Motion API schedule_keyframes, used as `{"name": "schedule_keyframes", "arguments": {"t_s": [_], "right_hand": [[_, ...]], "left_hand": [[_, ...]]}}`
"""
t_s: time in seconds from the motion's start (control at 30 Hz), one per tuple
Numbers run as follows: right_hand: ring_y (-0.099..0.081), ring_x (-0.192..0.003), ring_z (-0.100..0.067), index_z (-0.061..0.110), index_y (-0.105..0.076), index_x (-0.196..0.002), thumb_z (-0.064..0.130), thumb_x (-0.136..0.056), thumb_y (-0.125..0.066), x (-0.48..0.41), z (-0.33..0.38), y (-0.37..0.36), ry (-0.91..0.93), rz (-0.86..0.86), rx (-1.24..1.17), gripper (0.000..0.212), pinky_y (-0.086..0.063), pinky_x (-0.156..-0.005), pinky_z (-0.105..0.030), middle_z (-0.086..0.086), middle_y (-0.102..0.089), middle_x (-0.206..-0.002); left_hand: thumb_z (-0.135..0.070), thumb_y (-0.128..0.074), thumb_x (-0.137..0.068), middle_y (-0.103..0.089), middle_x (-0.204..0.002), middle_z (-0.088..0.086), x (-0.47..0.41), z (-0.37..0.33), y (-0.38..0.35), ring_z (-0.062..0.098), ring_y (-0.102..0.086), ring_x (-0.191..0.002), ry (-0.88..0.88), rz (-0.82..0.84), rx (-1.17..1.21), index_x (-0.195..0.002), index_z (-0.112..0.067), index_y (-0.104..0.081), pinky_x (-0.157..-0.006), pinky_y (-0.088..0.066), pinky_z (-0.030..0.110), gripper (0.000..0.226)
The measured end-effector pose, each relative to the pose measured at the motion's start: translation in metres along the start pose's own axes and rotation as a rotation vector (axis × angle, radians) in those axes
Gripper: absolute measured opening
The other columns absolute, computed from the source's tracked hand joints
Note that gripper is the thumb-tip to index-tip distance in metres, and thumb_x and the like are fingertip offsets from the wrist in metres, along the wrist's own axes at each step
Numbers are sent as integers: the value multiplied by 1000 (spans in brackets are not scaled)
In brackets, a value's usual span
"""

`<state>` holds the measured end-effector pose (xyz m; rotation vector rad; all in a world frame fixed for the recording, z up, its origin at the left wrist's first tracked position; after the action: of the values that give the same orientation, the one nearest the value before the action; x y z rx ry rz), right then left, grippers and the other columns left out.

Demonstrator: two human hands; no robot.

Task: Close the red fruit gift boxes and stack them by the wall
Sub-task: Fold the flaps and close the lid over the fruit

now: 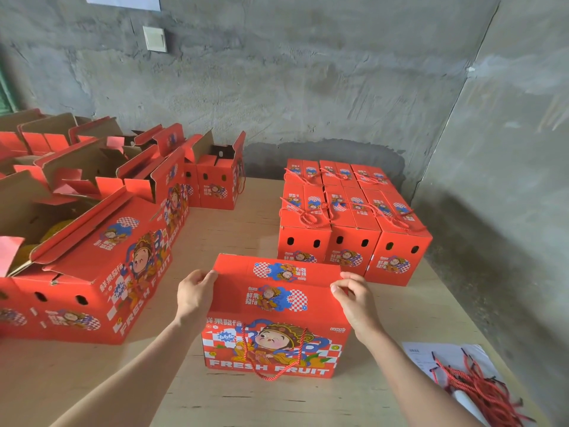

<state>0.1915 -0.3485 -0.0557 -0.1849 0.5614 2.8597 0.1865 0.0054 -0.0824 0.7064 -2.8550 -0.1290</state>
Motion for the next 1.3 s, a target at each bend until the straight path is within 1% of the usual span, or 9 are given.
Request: {"name": "schedule_keyframes", "arguments": {"t_s": [0.3, 0.43, 0.53, 0.63, 0.77, 0.97, 1.07, 1.17, 1.3], "right_hand": [[-47, -117, -25, -2, -65, -87, -2, -85, -63, -2, 12, -1, 88, -20, 195, 3, -31, -95, -22, -11, -50, -113], [-32, -138, -26, 4, -50, -129, 2, -91, -55, -1, 31, -14, 190, 78, 433, 39, -22, -110, -21, -12, -40, -143], [14, -146, -18, 29, -7, -151, 26, -103, -33, 8, 30, -49, 382, 361, 833, 55, 8, -117, -34, 7, 12, -157], [25, -141, -13, 41, 15, -141, 48, -102, -13, 13, 9, -66, 314, 605, 967, 49, 17, -113, -37, 15, 25, -149], [27, -140, -12, 41, 11, -147, 49, -101, -11, 10, 4, -67, 297, 617, 1015, 51, 17, -115, -40, 15, 27, -148], [15, -146, -13, 39, -21, -149, 44, -101, -36, -3, 12, -49, 257, 480, 708, 51, 9, -116, -40, 13, 6, -159], [7, -147, -12, 34, -20, -150, 37, -101, -40, -21, -4, -28, 79, 443, 478, 54, -3, -120, -42, 6, 3, -161], [-17, -144, -14, 23, -28, -148, 27, -101, -45, -19, -12, -31, -1, 394, 206, 51, -16, -116, -33, 2, -21, -157], [-25, -140, -19, 14, -36, -142, 24, -100, -47, -1, -16, -29, -32, 188, 8, 45, -20, -112, -31, -7, -33, -148]], "left_hand": [[-16, -61, -91, -61, -102, 10, -5, -8, 5, 29, -60, -90, -83, -29, -129, -103, -8, -53, -78, -53, 43, 17], [-15, -53, -95, -58, -122, 14, -7, -9, -5, 32, -58, -106, -97, 41, -215, -127, -7, -48, -91, -50, 48, 34], [-21, -46, -98, -35, -150, 10, 4, -31, -12, 32, -33, -136, -374, -11, -636, -145, -16, -34, -112, -27, 48, 49], [-41, -25, -102, -1, -160, -10, 12, -30, -47, 16, 6, -147, -598, 199, -1076, -152, -31, -13, -117, 3, 44, 52], [-49, -13, -101, 8, -159, -11, 10, -9, -57, 13, 12, -146, -509, 394, -1200, -152, -32, -2, -118, -7, 42, 55], [-45, -9, -101, 0, -160, -10, 41, -29, -59, 14, 11, -146, -648, 226, -1304, -152, -29, -8, -109, 23, 46, 54], [-46, -9, -100, 2, -159, -12, 83, -18, -83, 12, 15, -145, -701, 275, -1196, -152, -27, -6, -105, 30, 40, 56], [-57, -4, -94, 13, -155, -19, 102, -4, -97, 13, 22, -143, -650, 257, -1186, -151, -31, 3, -94, 42, 38, 63], [-58, -9, -94, 14, -157, -17, 81, -2, -81, 15, 23, -143, -546, 185, -1140, -149, -41, -4, -107, 25, 48, 58]]}}
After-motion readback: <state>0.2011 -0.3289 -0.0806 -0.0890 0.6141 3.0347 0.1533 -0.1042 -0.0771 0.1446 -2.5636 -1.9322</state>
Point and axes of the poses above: each hand's wrist, its own x-axis away from the middle knuckle, its own y-axis out of the back of the hand, z = x × y, the point moved 10 cm from there along -x, towards the middle knuckle
